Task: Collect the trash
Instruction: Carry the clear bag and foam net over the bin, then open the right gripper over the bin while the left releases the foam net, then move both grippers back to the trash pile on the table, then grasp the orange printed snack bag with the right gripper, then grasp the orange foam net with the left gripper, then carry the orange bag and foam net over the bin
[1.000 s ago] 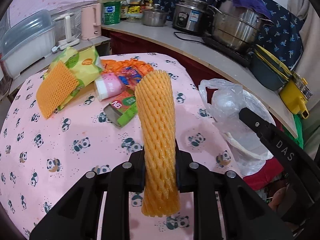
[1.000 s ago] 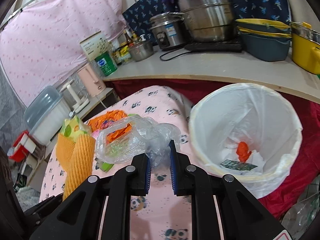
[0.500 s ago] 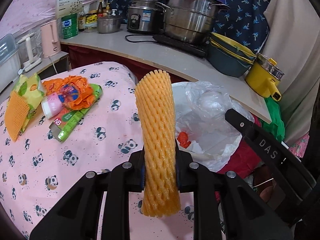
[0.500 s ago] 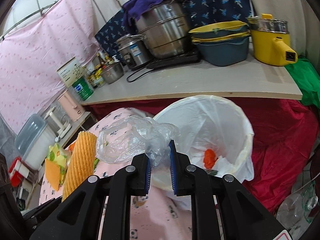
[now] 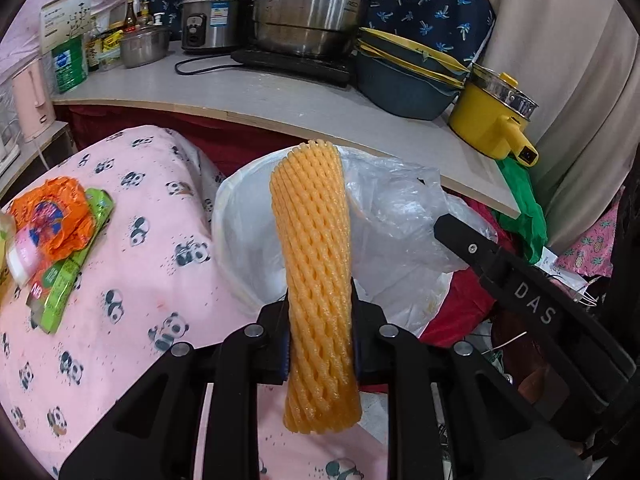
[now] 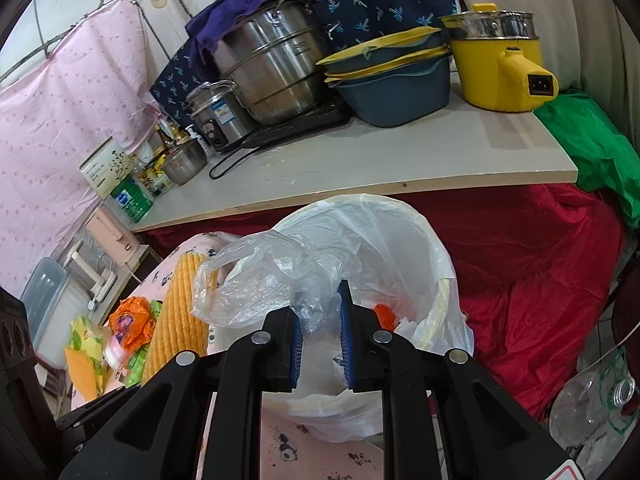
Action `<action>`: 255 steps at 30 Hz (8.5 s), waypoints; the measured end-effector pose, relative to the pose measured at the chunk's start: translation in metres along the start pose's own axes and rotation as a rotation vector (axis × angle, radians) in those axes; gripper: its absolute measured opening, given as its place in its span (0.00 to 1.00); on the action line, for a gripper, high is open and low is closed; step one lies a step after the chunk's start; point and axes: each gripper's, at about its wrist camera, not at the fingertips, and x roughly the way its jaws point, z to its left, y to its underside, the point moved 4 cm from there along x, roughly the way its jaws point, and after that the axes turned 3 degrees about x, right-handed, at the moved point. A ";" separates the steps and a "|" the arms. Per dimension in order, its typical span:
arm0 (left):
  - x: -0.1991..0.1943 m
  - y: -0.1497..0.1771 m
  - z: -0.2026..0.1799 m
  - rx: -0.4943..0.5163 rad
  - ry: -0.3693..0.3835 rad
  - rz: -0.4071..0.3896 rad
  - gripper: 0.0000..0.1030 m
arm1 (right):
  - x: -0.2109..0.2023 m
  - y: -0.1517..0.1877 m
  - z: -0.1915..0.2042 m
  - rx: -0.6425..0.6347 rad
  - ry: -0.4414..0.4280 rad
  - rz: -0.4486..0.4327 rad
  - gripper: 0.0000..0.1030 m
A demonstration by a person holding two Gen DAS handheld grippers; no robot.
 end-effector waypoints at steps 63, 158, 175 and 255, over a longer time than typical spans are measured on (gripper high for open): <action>-0.078 0.016 0.126 -0.194 -0.222 -0.135 0.66 | -0.009 0.033 0.111 -0.180 -0.094 0.020 0.42; -0.097 0.111 0.375 -0.341 -0.242 -0.001 0.09 | 0.123 0.138 0.247 -0.306 -0.132 0.363 0.14; -0.139 0.097 0.384 -0.417 -0.369 -0.126 0.72 | 0.077 0.096 0.269 -0.298 -0.188 0.212 0.13; -0.079 0.043 0.130 -0.073 -0.110 -0.052 0.18 | -0.009 0.037 0.108 -0.102 -0.108 0.105 0.13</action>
